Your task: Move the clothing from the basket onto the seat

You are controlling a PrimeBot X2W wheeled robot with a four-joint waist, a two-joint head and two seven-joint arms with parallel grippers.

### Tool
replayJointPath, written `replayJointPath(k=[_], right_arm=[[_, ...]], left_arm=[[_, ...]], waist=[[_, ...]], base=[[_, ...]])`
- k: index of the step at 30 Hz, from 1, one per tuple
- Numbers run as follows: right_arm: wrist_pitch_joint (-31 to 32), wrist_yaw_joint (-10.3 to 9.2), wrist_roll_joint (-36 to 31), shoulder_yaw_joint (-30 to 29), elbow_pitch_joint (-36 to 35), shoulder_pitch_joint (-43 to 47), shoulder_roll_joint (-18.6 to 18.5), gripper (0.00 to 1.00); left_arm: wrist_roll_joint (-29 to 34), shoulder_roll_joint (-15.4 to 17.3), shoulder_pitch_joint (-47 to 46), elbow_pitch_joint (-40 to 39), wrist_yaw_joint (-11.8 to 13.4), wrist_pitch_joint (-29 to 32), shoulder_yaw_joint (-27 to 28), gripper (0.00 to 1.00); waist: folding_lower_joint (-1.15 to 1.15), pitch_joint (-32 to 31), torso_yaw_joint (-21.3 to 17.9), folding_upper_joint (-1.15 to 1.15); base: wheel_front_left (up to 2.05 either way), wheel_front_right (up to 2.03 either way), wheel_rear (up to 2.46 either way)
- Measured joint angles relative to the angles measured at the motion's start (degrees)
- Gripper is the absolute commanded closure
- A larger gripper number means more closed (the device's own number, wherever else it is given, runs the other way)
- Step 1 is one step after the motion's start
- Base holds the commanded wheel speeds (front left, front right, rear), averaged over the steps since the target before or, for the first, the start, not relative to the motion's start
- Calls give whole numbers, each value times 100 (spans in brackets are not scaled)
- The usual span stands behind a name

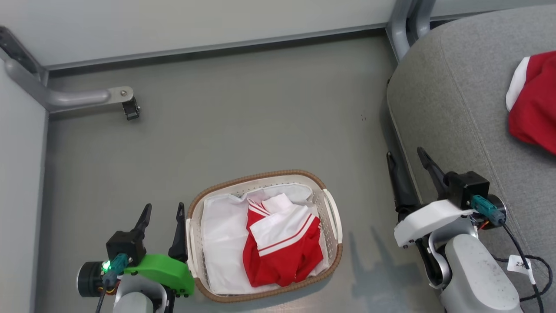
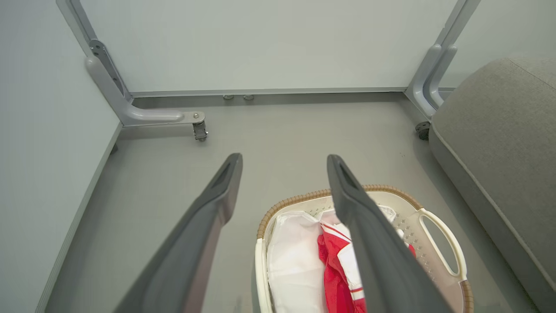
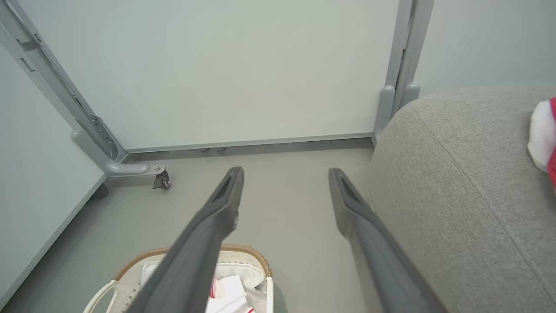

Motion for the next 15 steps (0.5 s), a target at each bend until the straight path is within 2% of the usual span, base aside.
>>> replayJointPath(k=[4,7,15], right_arm=[[0,0,-58,127,-159,-198,-5,0],[0,0,-62,202,-287,-365,-3,0],[0,0,-62,441,-667,-758,-7,0]], left_arm=[[-37,-3,-324,333,-22,1,-232,0],[-194,30,-563,512,-25,0,-609,0],[-1171,425,-1217,1049,-33,0,-1805,0]], waist=[[0,370,-109,0],[0,647,-201,0],[0,1409,-464,0]], base=[[0,0,0],[0,0,0],[0,0,0]])
